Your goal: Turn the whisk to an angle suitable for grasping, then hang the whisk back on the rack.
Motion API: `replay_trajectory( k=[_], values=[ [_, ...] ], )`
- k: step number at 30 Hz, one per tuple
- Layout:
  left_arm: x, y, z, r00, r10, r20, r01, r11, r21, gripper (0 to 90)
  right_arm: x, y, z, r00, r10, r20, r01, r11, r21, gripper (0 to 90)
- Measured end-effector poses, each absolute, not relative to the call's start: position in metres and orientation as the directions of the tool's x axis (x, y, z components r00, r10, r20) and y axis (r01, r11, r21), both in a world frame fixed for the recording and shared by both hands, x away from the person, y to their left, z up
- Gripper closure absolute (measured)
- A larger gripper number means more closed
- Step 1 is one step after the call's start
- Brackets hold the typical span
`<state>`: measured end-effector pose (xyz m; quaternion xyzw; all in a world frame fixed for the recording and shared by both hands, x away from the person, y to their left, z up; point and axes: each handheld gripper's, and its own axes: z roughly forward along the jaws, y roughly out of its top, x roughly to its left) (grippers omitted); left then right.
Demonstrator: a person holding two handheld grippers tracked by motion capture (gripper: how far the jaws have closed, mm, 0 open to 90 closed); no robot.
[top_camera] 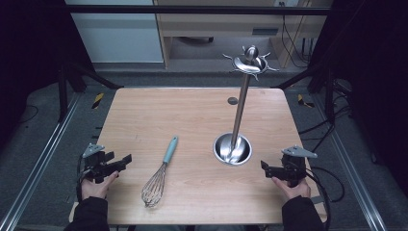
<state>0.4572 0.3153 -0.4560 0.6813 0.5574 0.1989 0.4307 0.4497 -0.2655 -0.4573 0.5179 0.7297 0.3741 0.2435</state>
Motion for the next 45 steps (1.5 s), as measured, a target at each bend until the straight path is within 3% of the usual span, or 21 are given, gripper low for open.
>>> replay_trajectory(
  k=[4, 30, 45],
  values=[
    [0.453, 0.307, -0.450, 0.333, 0.926, -0.177, 0.569, -0.047, 0.821, 21.3, 0.449, -0.265, -0.460, -0.322, 0.945, -0.050, 0.564, 0.234, 0.792, 4.4],
    [0.453, 0.265, -0.417, 0.437, 0.891, -0.119, 0.530, -0.149, 0.835, 28.9, 0.441, -0.254, -0.454, -0.360, 0.931, -0.059, 0.546, 0.262, 0.796, 5.3],
    [0.470, 0.247, -0.390, 0.470, 0.875, -0.117, 0.564, -0.196, 0.802, 30.4, 0.441, -0.251, -0.453, -0.351, 0.933, -0.081, 0.537, 0.271, 0.799, 6.0]
  ],
)
